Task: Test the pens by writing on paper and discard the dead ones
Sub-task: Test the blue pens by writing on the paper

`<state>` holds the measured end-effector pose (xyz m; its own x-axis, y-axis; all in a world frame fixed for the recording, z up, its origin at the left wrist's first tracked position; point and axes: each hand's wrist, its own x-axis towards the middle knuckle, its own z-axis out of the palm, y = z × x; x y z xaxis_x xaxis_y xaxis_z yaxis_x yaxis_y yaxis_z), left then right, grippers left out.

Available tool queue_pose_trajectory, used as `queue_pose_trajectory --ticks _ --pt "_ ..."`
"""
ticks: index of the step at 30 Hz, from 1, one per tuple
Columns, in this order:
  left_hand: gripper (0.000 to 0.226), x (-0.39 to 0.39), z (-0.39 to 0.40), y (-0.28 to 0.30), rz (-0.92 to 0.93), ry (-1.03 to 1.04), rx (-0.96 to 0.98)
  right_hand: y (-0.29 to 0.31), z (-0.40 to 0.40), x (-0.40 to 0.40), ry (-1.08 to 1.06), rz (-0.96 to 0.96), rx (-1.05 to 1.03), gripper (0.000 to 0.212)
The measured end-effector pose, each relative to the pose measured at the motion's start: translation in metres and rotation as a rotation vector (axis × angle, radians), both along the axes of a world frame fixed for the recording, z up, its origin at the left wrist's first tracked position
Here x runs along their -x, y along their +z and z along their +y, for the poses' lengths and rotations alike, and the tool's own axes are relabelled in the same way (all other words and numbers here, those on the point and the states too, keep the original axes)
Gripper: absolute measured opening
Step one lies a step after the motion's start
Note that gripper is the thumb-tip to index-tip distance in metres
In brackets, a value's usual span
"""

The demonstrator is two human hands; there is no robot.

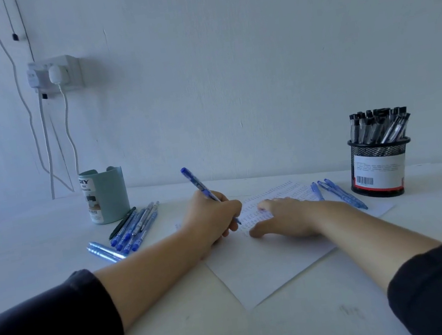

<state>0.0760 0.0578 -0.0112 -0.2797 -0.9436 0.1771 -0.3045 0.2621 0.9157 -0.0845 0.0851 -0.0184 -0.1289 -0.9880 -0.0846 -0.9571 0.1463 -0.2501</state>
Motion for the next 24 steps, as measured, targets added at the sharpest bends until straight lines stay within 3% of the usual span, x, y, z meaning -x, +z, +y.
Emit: queue_pose_trajectory --ticks 3,8,17,24 --pt "0.020 0.0013 0.0001 -0.0010 -0.072 0.024 0.054 0.0000 0.0003 -0.0003 0.000 -0.003 -0.006 0.105" --pt "0.019 0.0024 0.0002 -0.0038 -0.103 0.026 0.085 -0.0029 -0.0027 0.0038 0.014 0.002 0.010 0.088" --pt "0.020 0.0032 -0.0016 -0.0058 -0.139 0.022 0.118 -0.0024 -0.0037 0.0039 0.025 -0.009 0.010 0.085" --pt "0.023 0.0031 -0.0010 -0.0057 -0.125 0.029 0.135 -0.0034 -0.0041 0.0046 0.018 -0.017 0.001 0.094"
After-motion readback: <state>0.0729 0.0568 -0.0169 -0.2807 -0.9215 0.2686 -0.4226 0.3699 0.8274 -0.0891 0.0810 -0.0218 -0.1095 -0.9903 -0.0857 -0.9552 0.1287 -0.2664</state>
